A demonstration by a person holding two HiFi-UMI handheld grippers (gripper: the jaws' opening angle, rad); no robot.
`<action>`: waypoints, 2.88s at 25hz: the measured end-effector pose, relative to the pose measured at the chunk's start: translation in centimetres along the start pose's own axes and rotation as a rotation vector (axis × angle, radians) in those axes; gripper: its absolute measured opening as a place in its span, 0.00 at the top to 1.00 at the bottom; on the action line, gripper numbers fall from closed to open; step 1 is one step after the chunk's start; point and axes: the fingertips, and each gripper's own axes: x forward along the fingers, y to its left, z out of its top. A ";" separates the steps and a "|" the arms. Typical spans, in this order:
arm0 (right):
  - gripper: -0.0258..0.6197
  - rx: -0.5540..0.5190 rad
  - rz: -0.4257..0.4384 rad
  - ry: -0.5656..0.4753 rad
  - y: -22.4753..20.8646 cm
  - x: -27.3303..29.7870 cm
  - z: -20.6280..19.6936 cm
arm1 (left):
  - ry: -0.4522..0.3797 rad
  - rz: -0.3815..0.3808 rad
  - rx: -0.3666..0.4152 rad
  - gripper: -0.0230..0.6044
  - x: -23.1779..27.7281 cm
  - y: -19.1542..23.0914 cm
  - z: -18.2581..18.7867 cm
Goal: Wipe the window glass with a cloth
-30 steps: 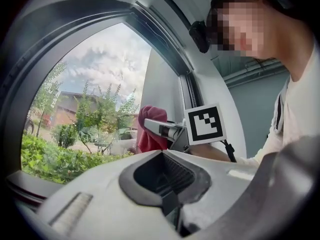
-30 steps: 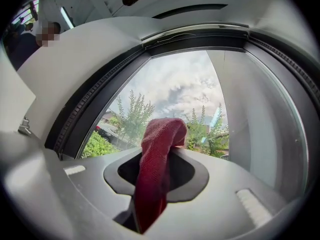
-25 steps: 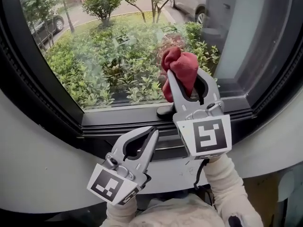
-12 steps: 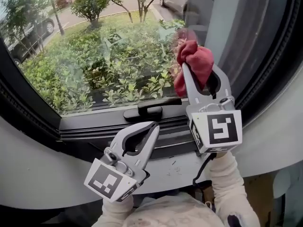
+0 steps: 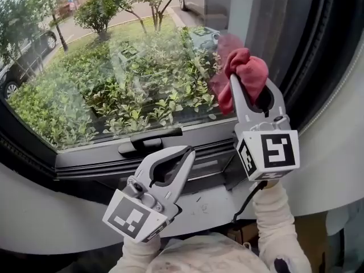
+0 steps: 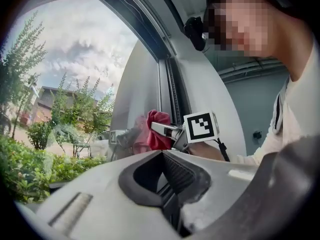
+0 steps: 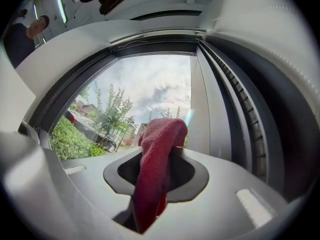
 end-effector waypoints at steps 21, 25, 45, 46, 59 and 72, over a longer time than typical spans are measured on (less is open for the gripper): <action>0.77 0.051 -0.026 0.024 5.8 -0.8 -2.7 | 0.035 0.036 0.013 0.96 -3.8 0.9 -0.1; 0.77 0.046 0.006 0.005 9.7 0.2 -1.2 | 0.023 0.067 0.013 0.96 -6.6 2.5 0.4; 0.77 0.031 0.203 -0.091 27.9 3.7 4.5 | -0.001 0.200 0.001 0.96 -18.1 9.3 1.4; 0.77 0.035 0.204 -0.086 27.9 3.8 4.4 | -0.002 0.200 0.002 0.96 -18.2 9.4 1.3; 0.77 -0.028 0.229 -0.166 26.3 5.6 10.6 | -0.026 0.183 0.000 0.96 -16.7 9.2 2.1; 0.77 -0.011 0.127 -0.160 15.0 4.4 8.1 | -0.022 0.155 0.014 0.96 -11.0 7.3 1.5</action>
